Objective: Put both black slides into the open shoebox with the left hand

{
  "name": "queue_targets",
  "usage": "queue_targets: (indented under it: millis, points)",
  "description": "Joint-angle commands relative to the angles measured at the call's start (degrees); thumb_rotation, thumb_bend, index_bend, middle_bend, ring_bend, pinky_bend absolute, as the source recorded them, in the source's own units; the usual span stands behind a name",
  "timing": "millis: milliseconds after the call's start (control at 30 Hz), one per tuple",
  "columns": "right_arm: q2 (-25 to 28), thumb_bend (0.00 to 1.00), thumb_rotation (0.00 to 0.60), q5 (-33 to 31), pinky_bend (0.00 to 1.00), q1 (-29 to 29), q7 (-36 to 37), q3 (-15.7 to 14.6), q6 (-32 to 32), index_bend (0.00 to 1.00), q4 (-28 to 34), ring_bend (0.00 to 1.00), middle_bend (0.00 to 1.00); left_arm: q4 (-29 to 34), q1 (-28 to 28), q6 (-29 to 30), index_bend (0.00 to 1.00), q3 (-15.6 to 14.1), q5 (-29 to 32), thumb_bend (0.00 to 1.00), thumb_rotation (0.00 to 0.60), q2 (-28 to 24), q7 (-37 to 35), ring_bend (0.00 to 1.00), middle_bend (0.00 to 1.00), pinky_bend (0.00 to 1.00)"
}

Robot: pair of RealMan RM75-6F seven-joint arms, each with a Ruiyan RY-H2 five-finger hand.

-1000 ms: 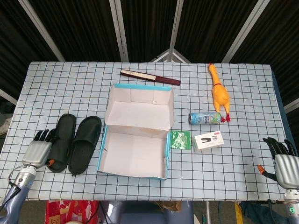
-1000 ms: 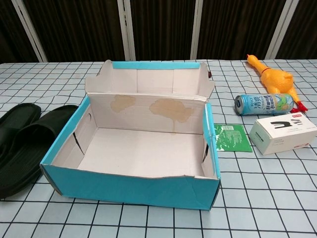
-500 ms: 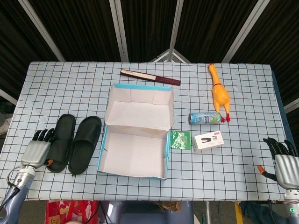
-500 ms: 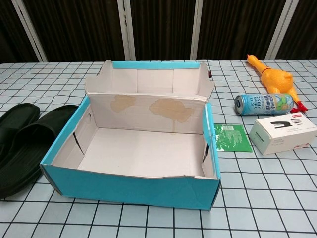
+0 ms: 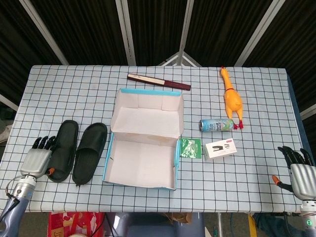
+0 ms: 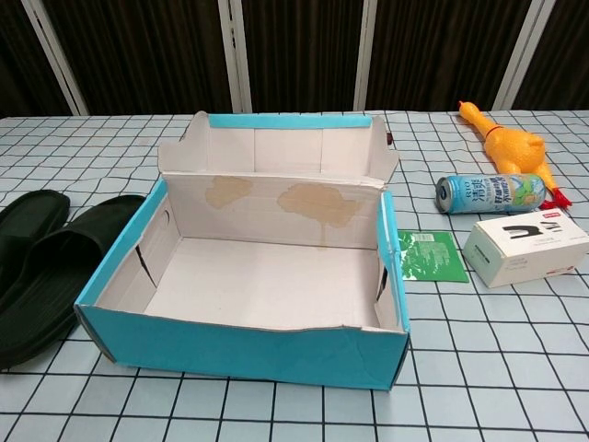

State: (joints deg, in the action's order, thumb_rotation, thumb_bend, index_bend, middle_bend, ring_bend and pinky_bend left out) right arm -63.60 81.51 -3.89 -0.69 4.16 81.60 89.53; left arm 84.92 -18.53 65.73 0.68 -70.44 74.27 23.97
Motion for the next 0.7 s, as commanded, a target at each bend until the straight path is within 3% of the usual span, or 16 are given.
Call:
queue_targets:
  millis: [33,467,700]
  points:
    - [0.0,0.23,0.6,0.1,0.08,0.0,0.1,0.0,0.0,0.18,0.1,0.2,0.16,-0.2,0.3,0.5,0.35,0.0,-0.2,0.55,0.6,-0.3,-0.4,0.0,0.04,0.03]
    - [0.0,0.23,0.6,0.2,0.08,0.0,0.0,-0.1,0.1,0.18,0.2,0.2,0.16,-0.6,1.6,2.2,0.39,0.2,-0.4,0.56,0.6,-2.4,-2.4,0.0,0.04,0.03]
    - [0.2,0.23,0.6,0.4,0.08,0.0,0.3,-0.2,0.0,0.18,0.4,0.2,0.16,3.4,1.2,6.4,0.4,1.5,-3.6,0.56,0.6,-5.6,0.9,0.0,0.06,0.03]
